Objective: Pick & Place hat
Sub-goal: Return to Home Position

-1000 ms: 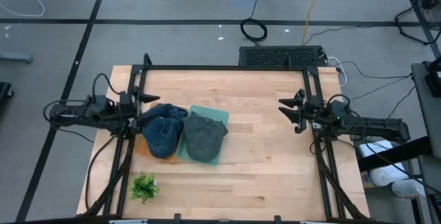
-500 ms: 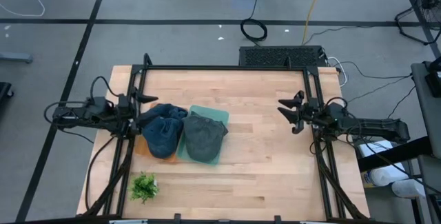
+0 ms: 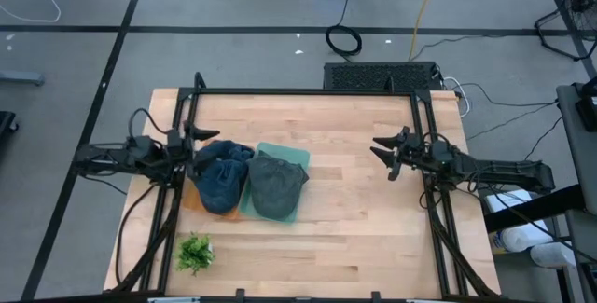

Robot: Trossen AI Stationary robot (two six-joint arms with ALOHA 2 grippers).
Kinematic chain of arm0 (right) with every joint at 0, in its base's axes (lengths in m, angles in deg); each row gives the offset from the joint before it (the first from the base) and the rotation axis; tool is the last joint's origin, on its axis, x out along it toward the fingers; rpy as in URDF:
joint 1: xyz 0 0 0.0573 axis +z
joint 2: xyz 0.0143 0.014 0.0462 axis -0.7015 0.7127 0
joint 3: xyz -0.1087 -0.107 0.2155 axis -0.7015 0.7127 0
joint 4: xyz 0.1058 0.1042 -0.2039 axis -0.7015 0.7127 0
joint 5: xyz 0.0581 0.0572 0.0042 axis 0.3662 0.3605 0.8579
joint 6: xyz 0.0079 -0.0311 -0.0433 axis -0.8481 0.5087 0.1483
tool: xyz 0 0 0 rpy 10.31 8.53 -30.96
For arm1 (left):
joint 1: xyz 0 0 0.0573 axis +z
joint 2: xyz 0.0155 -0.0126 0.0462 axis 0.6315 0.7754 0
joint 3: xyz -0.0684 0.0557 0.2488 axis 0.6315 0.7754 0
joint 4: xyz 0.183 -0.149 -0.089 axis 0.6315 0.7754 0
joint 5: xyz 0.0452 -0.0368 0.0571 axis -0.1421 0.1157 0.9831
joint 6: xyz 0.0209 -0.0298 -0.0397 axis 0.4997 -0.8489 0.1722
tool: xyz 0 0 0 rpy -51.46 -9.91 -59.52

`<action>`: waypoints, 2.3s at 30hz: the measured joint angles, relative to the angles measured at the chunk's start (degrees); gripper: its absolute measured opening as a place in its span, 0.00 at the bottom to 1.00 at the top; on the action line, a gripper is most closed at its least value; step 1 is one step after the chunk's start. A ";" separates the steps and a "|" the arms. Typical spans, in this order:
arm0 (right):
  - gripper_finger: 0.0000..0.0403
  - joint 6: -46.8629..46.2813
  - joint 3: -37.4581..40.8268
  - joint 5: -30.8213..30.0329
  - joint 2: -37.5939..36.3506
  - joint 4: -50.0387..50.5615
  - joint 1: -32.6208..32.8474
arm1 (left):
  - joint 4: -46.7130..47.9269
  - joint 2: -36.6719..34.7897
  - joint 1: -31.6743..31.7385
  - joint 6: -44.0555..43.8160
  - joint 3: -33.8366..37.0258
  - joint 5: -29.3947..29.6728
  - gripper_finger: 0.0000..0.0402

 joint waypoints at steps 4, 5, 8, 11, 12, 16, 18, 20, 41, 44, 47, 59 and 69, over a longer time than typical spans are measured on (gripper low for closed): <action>0.39 0.00 0.05 0.01 0.00 0.90 0.00 | -2.29 0.00 0.00 -1.55 3.15 0.09 0.83; 0.39 0.00 0.05 0.01 0.02 1.23 0.00 | -3.31 0.00 -0.02 -1.77 3.80 0.11 0.83; 0.39 0.00 0.05 0.01 0.00 2.05 -0.01 | -5.51 0.00 -0.02 -1.49 5.57 0.14 0.82; 0.39 0.46 0.07 0.01 0.00 3.46 -0.01 | -9.34 -0.02 -0.02 -1.09 7.45 0.16 0.81; 0.39 0.52 0.07 0.01 0.02 4.09 -0.01 | -10.19 -0.01 -0.02 -1.11 8.18 0.17 0.80; 0.39 0.12 0.07 0.06 0.02 5.36 -0.01 | -11.48 0.02 -0.02 -1.95 9.93 0.18 0.78; 0.39 -1.58 0.07 0.07 0.01 5.33 0.01 | -11.53 0.00 -0.04 -2.03 9.87 0.20 0.79; 0.39 -2.80 0.07 0.06 0.02 5.44 0.00 | -10.97 0.00 -0.04 -2.02 9.87 0.20 0.79; 0.39 -1.11 0.09 -2.89 2.69 8.07 -0.27 | -3.96 6.41 0.00 -7.87 9.67 -1.37 0.79; 0.39 -1.07 0.09 -2.87 2.69 6.93 -0.27 | -4.24 7.09 0.00 -6.62 9.69 -1.39 0.79; 0.39 -1.07 0.09 -2.89 2.69 5.59 -0.27 | -4.28 7.26 0.00 -6.42 9.71 -1.38 0.80; 0.39 -1.07 0.09 -2.80 2.71 5.27 -0.27 | -4.39 7.28 0.00 -6.43 9.78 -1.37 0.81; 0.39 -1.07 0.09 -2.78 2.71 5.15 -0.27 | -4.42 7.28 0.00 -6.45 9.78 -1.37 0.78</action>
